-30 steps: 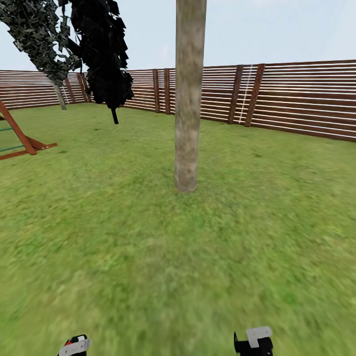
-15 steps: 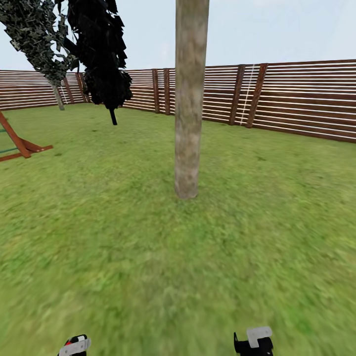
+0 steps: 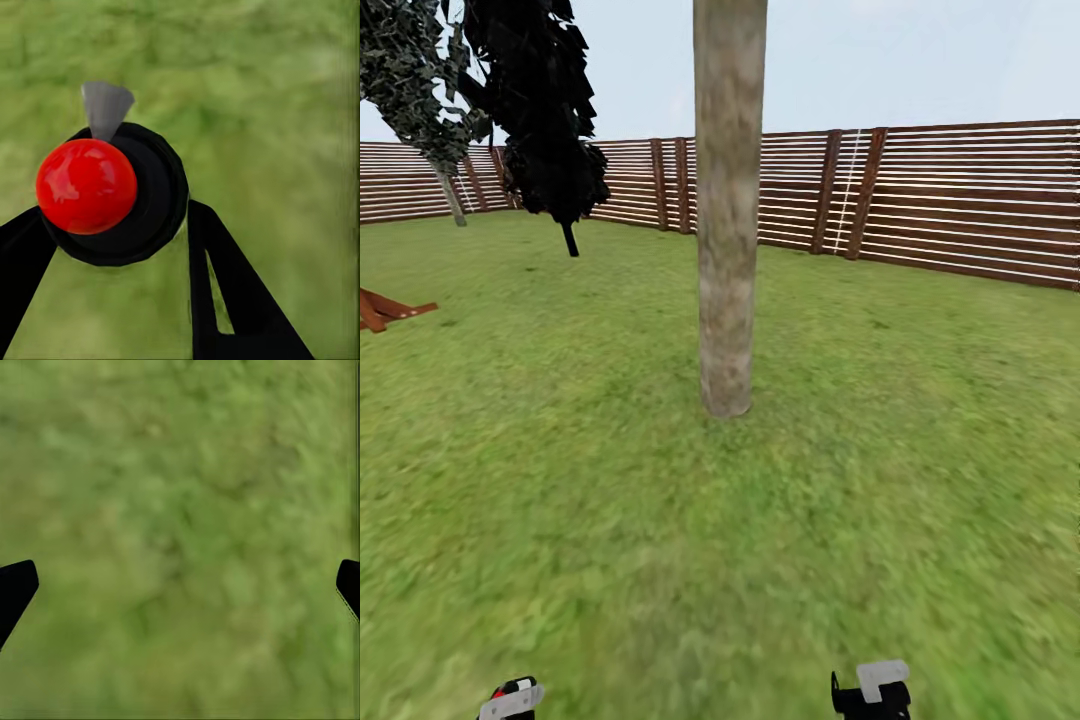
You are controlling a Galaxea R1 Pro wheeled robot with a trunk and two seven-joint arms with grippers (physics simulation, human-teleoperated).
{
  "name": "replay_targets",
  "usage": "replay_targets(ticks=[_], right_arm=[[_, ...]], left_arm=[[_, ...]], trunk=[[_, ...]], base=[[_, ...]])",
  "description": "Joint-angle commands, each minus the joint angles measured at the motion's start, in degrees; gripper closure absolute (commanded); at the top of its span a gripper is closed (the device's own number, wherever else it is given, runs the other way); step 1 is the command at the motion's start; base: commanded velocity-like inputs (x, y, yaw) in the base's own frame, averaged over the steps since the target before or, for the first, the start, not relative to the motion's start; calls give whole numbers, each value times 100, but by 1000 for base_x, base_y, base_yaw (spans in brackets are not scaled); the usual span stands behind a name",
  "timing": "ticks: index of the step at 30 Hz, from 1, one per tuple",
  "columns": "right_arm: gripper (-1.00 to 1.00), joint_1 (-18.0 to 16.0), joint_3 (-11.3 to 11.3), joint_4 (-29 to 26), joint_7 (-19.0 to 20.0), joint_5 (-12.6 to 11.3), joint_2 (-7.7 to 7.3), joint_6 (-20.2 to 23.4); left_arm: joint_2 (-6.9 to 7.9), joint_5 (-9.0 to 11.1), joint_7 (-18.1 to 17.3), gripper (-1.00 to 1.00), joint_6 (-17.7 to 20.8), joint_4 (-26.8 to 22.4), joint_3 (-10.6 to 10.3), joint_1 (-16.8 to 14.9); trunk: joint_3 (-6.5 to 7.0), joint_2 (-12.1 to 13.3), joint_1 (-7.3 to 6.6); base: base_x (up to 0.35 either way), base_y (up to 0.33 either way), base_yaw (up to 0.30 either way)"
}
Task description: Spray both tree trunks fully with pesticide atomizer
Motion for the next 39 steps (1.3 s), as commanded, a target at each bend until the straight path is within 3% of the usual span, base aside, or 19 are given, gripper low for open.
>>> replay_targets(ticks=[1,39], right_arm=[[-100,-4,26,6,-60,60,1,6],[-100,-4,26,6,-60,43,20,5]], left_arm=[[2,49,-6,100,-18,3,-16,-2],[-1,49,-6,100,-14,3,-22,-2]], trunk=[[-5,-2,3],[1,-2,3]], base=[[342,0,-74],[311,-106,-9]])
